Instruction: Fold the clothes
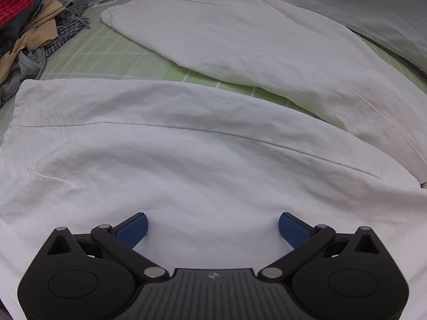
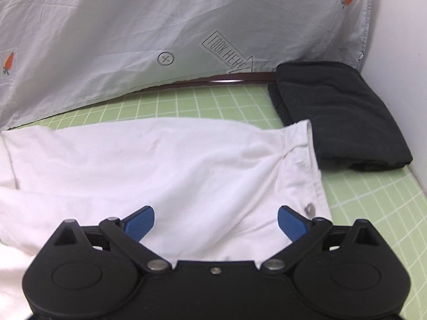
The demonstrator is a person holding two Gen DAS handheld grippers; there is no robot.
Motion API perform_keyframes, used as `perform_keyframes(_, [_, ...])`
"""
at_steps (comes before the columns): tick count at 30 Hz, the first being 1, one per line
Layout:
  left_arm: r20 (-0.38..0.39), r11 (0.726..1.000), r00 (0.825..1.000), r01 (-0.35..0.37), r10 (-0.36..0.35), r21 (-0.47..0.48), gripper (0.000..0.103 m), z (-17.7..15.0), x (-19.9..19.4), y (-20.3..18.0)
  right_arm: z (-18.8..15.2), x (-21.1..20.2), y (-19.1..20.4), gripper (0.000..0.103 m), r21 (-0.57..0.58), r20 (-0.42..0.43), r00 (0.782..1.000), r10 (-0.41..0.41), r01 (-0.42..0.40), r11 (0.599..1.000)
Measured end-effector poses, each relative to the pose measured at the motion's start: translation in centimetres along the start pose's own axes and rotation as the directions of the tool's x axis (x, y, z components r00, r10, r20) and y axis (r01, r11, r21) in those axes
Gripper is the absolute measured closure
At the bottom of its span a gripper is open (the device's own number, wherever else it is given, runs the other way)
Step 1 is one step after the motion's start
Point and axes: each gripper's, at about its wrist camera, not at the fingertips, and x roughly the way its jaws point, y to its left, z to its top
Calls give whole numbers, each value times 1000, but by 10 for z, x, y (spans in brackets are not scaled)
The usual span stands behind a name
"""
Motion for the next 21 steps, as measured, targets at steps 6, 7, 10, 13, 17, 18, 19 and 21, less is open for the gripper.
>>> perform_keyframes(6, [61, 999, 997, 35, -37, 29, 0, -1, -29, 43, -43, -24, 39, 1, 57, -69, 997, -45, 49, 997])
perform_keyframes(7, [70, 999, 997, 30, -32, 32, 0, 1, -33, 51, -49, -26, 45, 1, 71, -82, 995, -62, 68, 995])
perform_keyframes(10, [96, 999, 995, 25, -27, 20, 0, 14, -38, 83, -61, -31, 56, 1, 132, -105, 991, -83, 97, 986])
perform_keyframes(13, [122, 999, 992, 37, -37, 3, 0, 33, -36, 112, -69, -34, 67, 1, 174, -110, 987, -114, 132, 976])
perform_keyframes(17, [156, 998, 987, 54, -48, -35, 0, 66, -19, 147, -72, -29, 78, 1, 259, -105, 983, -147, 170, 951])
perform_keyframes(18, [159, 997, 986, 56, -48, -47, 0, 75, -14, 155, -71, -26, 80, 1, 282, -106, 981, -161, 185, 941])
perform_keyframes(19, [165, 997, 985, 58, -48, -57, 0, 85, -9, 164, -69, -23, 82, 1, 306, -107, 979, -176, 201, 931])
perform_keyframes(21, [190, 995, 980, 64, -50, -71, 1, 105, 0, 180, -66, -17, 88, 1, 344, -104, 973, -207, 230, 910])
